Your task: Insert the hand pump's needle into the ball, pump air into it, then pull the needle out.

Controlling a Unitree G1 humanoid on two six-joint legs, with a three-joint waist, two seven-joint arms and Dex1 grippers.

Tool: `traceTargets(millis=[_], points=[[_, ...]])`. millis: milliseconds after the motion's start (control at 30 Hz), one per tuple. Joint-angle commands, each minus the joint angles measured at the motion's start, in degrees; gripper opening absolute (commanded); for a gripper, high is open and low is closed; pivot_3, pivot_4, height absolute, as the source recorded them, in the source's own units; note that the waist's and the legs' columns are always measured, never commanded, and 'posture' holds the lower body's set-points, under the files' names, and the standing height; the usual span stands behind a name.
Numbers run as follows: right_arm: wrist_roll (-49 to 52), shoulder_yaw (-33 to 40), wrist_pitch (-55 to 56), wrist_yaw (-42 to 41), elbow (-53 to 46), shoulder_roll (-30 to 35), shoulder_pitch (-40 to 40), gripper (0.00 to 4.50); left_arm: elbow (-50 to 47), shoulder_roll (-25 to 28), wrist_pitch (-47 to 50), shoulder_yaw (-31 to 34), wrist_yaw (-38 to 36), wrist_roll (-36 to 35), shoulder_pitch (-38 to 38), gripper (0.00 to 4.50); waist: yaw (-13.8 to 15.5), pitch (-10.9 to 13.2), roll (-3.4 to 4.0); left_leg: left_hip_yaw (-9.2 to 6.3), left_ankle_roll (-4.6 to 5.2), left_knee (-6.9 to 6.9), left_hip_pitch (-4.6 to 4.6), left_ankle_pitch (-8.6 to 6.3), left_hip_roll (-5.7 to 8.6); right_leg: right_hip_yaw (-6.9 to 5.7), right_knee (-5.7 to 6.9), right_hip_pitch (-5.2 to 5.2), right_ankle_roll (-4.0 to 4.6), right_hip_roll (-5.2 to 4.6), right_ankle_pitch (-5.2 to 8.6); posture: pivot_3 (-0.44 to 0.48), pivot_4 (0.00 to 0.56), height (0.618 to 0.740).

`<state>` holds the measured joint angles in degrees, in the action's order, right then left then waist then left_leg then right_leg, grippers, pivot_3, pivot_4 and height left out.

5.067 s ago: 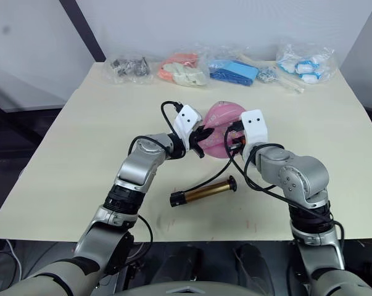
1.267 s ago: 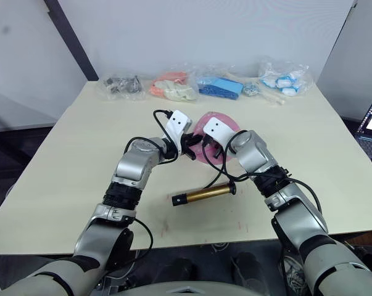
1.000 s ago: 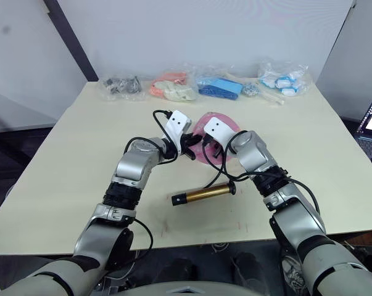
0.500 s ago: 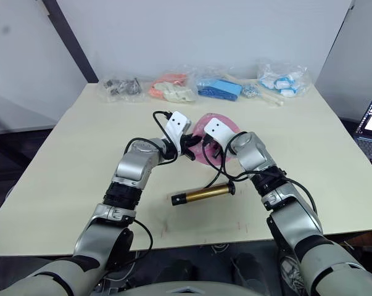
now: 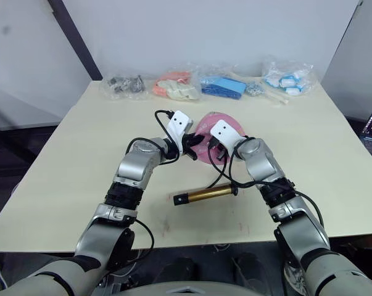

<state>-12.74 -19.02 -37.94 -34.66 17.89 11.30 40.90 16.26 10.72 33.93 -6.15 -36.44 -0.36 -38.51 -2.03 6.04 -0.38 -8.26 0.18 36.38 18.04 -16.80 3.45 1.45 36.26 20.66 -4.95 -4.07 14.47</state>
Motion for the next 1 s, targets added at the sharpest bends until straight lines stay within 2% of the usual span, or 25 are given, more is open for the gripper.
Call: traceTargets(millis=[33, 100, 200, 267, 567, 933, 1000], points=[[2.73, 1.08, -3.44, -1.7, -8.34, 1.04, -5.25, 0.27, 0.75, -1.57, 0.04, -3.18, -1.57, -1.18, 0.22, 0.0, 0.64, 0.53, 0.44, -0.11, -0.02, 0.0, 0.17, 0.02, 0.07, -0.09, -0.07, 0.08, -0.01, -0.06, -0.01, 0.0, 0.15, 0.74], [3.39, 1.25, -4.71, -2.34, -13.36, 2.09, -6.63, 0.27, 0.58, -1.37, -0.6, -3.53, -1.94, -1.13, 0.38, 0.0, 1.21, 0.6, 0.42, -0.2, -0.12, 0.01, 1.0, 0.36, 0.08, -0.18, -0.01, 0.94, 0.01, -0.02, -0.05, 0.0, 0.15, 0.74], [3.78, 0.87, -5.93, -3.18, -18.83, 4.27, -8.66, 0.27, 0.6, -1.3, -1.02, -3.73, -1.88, -1.03, 0.28, 0.0, 1.85, 0.7, 0.46, -0.49, -0.27, 0.02, 1.5, 0.48, 0.11, -0.4, -0.04, 1.31, 0.04, -0.06, -0.05, 0.0, 0.15, 0.74], [4.15, 0.97, -6.82, -3.52, -21.9, 5.7, -9.81, 0.27, 0.8, -1.3, -1.3, -3.76, -1.78, -1.0, 0.06, 0.0, 2.4, 0.92, 0.52, -0.63, -0.29, 0.05, 1.86, 0.51, 0.25, -0.47, -0.07, 1.58, 0.39, -0.13, -0.26, 0.0, 0.15, 0.74], [6.22, 2.23, -5.57, -3.55, -25.83, 7.79, -11.68, 0.27, 1.71, -0.93, -2.66, -4.27, -1.99, -0.88, -0.19, 0.0, 2.96, 1.49, 0.45, -0.87, -0.27, 0.11, 2.58, 0.52, 0.39, -0.73, -0.35, 2.04, 0.53, -0.22, -0.35, 0.0, 0.15, 0.74], [8.98, 4.56, -3.03, -3.24, -27.73, 9.31, -12.95, 0.27, 1.26, -0.66, -2.67, -4.49, -1.58, -1.04, -0.08, 0.0, 3.0, 1.79, 0.45, -0.93, -0.26, 0.17, 2.67, 0.54, 0.41, -0.82, -0.35, 2.03, 0.56, -0.23, -0.37, 0.0, 0.15, 0.74], [9.67, 5.41, -2.27, -3.18, -28.56, 9.58, -13.41, 1.3, 1.11, -0.62, -2.57, -4.52, -1.56, -1.06, 0.01, 0.0, 3.0, 1.81, 0.42, -0.95, -0.26, 0.17, 2.69, 0.54, 0.42, -0.84, -0.35, 2.03, 0.56, -0.23, -0.37, 0.0, 0.15, 0.74]])
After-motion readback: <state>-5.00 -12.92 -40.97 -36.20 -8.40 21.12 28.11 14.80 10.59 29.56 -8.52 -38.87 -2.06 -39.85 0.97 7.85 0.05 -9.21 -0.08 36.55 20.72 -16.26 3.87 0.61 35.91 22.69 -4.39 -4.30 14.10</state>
